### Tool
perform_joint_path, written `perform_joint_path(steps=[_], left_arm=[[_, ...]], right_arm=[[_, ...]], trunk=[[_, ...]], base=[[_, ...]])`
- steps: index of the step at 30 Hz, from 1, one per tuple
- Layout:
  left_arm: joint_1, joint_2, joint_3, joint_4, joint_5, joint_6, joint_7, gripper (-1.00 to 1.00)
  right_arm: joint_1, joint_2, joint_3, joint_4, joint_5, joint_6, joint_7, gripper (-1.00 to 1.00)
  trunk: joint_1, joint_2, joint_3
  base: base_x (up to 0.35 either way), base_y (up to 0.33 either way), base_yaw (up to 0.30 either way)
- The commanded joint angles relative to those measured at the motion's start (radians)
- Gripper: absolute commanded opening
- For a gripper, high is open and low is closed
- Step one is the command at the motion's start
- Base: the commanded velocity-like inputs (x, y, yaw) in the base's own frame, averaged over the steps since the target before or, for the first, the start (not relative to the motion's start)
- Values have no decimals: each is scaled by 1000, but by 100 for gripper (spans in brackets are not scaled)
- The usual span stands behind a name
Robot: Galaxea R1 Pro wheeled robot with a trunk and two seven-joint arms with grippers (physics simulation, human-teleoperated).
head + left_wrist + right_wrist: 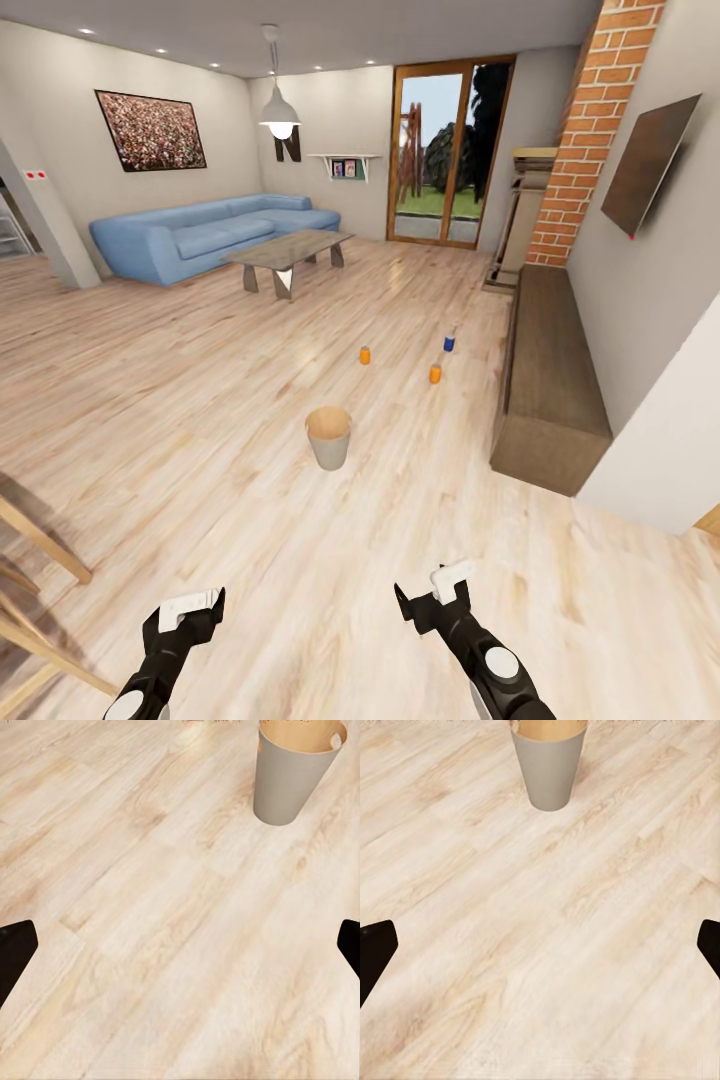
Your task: Put the three can of soda from the living room inside the tash can in the kitchen.
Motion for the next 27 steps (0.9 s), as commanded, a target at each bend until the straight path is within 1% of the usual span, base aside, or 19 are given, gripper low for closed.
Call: perform_joint_path(steps=[1,20,24,27], left_arm=[[0,0,0,0,0,0,0,100],[-1,0,0,21,0,0,4,100],[0,0,1,24,0,0,4,100],[0,-1,-1,24,0,0,6,100]], right_arm=[[0,0,0,0,0,0,0,100],[0,1,0,1,0,0,0,100],[0,1,5,4,0,0,0,100],[0,1,17,8,0,0,-9,100]], trunk=[[0,0,0],[0,0,0],[0,0,0],[0,0,1]], base=[[258,0,0],[310,0,3],[323,0,135],[323,-33,219]])
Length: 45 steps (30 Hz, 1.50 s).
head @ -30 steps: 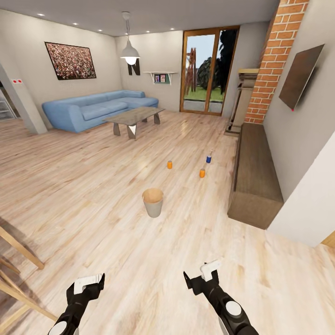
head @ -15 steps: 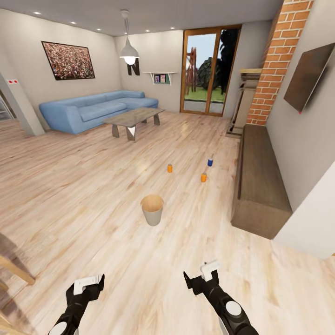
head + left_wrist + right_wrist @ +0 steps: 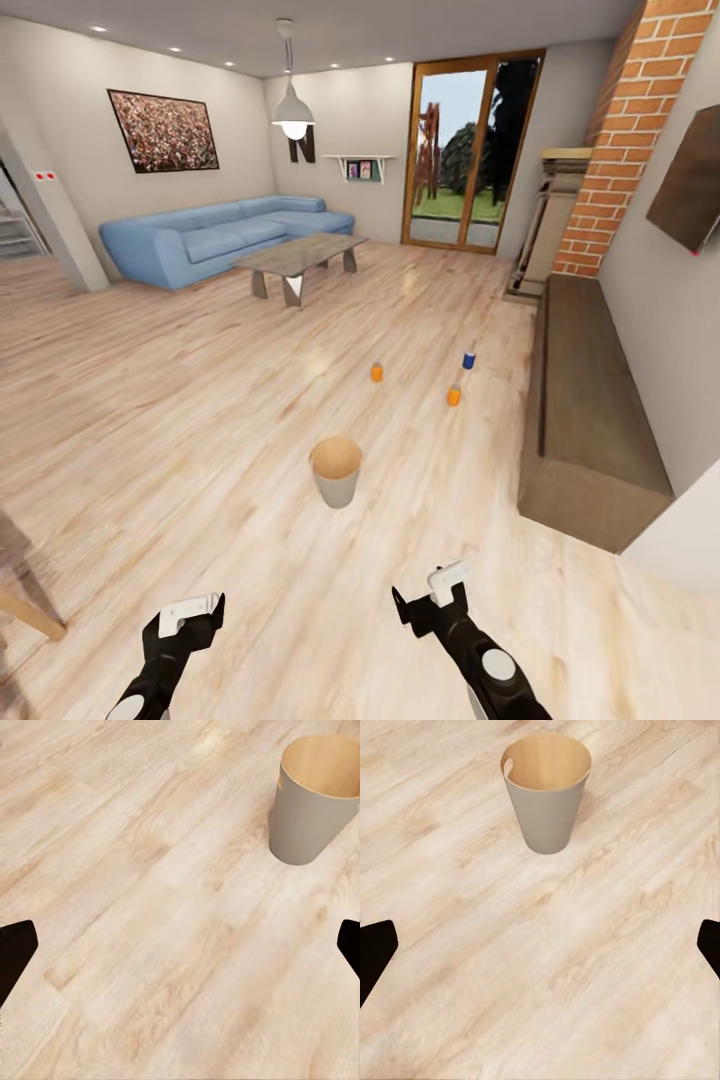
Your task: Put the three can of soda from the living room inside the tash can in the kitchen.
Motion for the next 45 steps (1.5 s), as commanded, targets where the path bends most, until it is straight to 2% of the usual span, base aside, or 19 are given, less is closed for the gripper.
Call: perform_joint_path(steps=[1,4,17,45], left_arm=[[0,0,0,0,0,0,0,100],[0,-1,0,0,0,0,1,100],[0,-4,0,0,0,0,2,100],[0,-4,3,0,0,0,2,100]], right_arm=[[0,0,2,1,0,0,-3,100],[0,0,19,2,0,0,-12,100],[0,-1,25,3,0,0,-14,100],[0,-1,24,2,0,0,-12,100]], trunk=[[0,0,1],[0,0,2],[0,0,13],[0,0,14]], base=[[323,-66,234],[323,-86,239],[322,-123,158],[309,-161,9]])
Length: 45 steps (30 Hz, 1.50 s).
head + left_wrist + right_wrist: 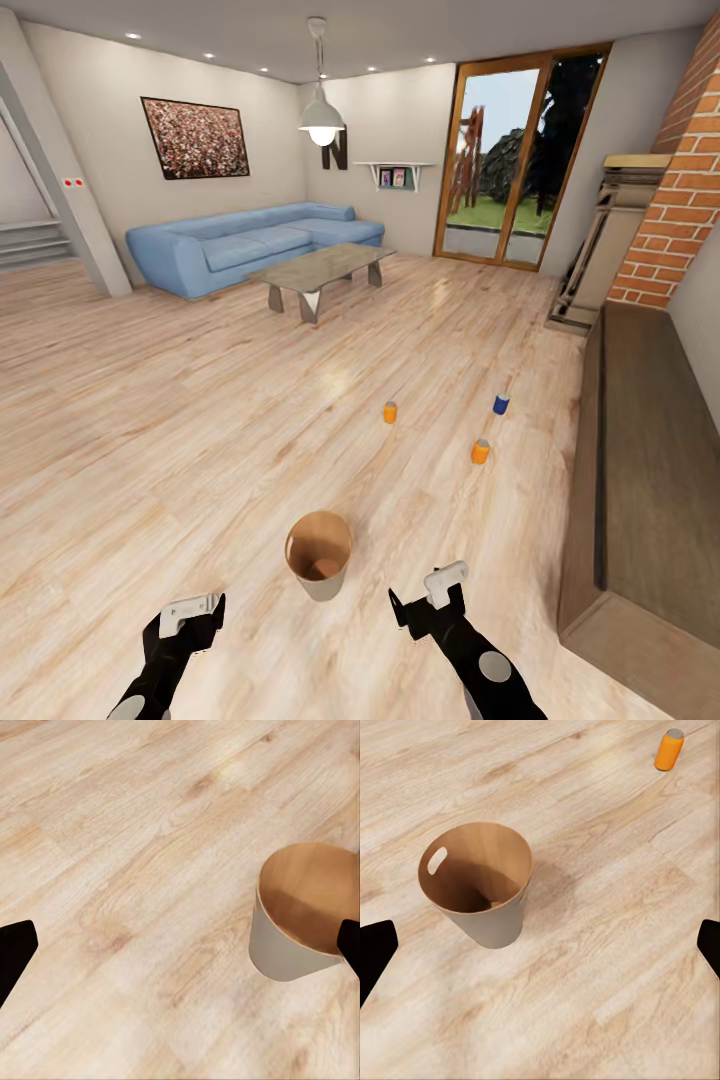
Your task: Put the three can of soda from the living room inside the tash can in the kitchen.
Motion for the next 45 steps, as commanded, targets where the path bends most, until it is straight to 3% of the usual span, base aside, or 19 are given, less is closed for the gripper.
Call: perform_joint_path(steps=[1,16,24,28,34,39,41,45], left_arm=[[0,0,0,0,0,0,0,100],[0,2,2,1,-1,3,0,100],[-6,5,6,63,0,15,-4,100],[-51,7,5,132,-1,21,-7,100],[-92,18,5,195,0,52,-12,100],[-102,37,5,211,1,87,-15,100],[-104,46,5,213,2,100,-16,100],[-108,59,5,214,4,142,-17,100]], right_arm=[[0,0,0,0,0,2,0,100],[0,8,8,-1,1,13,-2,100],[0,52,29,-7,2,192,-2,100],[-2,67,35,-13,-4,241,-2,100],[-52,89,35,-15,-12,416,0,100],[-90,97,31,-11,-15,498,1,100],[-118,99,31,-4,-15,515,0,100],[-210,107,30,39,-16,620,0,100]], trunk=[[0,0,0],[0,0,0],[0,0,0],[0,0,0],[0,0,0],[0,0,0],[0,0,0],[0,0,0]], base=[[291,-163,0],[248,-22,0],[183,116,0],[107,46,0],[28,12,0],[7,3,0],[2,1,0],[1,0,0]])
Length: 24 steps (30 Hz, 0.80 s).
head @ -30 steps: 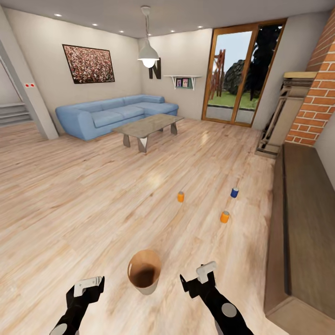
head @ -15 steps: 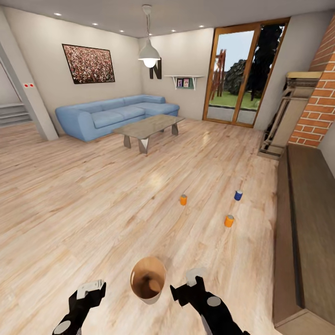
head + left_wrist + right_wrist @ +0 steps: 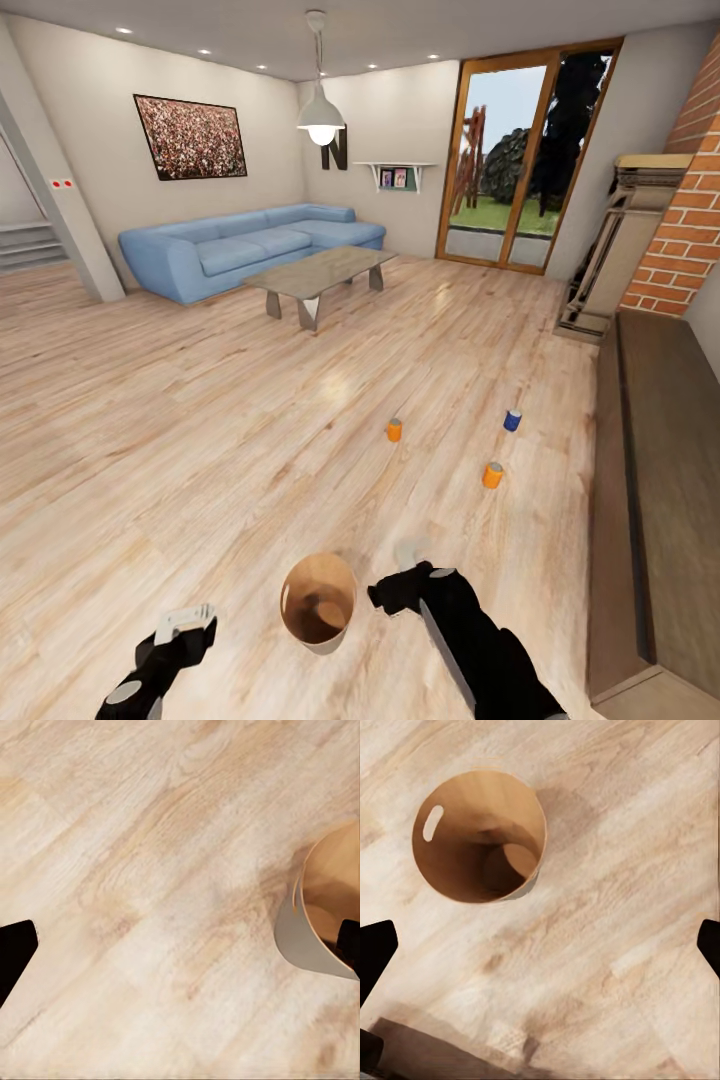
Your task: Put the three can of soda from the living room inside the tash can in the kitchen.
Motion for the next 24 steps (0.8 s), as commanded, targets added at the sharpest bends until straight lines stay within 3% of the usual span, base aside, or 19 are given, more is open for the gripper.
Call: perform_joint_path(steps=[1,5,9,10,18,24], left_arm=[[-1,3,0,0,0,21,-2,100],[-2,11,0,-1,3,64,-28,100],[-2,39,1,0,6,84,-57,100],[-3,63,1,0,8,109,-85,100],[-2,79,1,1,7,132,-140,100],[-3,81,1,0,7,134,-146,100]], right_arm=[[-35,3,-1,18,0,47,0,100],[-116,6,-4,69,-1,109,0,100],[-188,8,-6,139,-1,129,0,100],[-281,10,-20,261,-11,137,-1,100],[-495,21,-62,595,-84,137,-15,100],[-535,37,-69,666,-100,131,-95,100]], trunk=[[0,0,0],[0,0,0],[0,0,0],[0,0,0],[0,0,0],[0,0,0]], base=[[0,0,0],[0,0,0],[0,0,0],[0,0,0],[8,12,0],[107,179,0]])
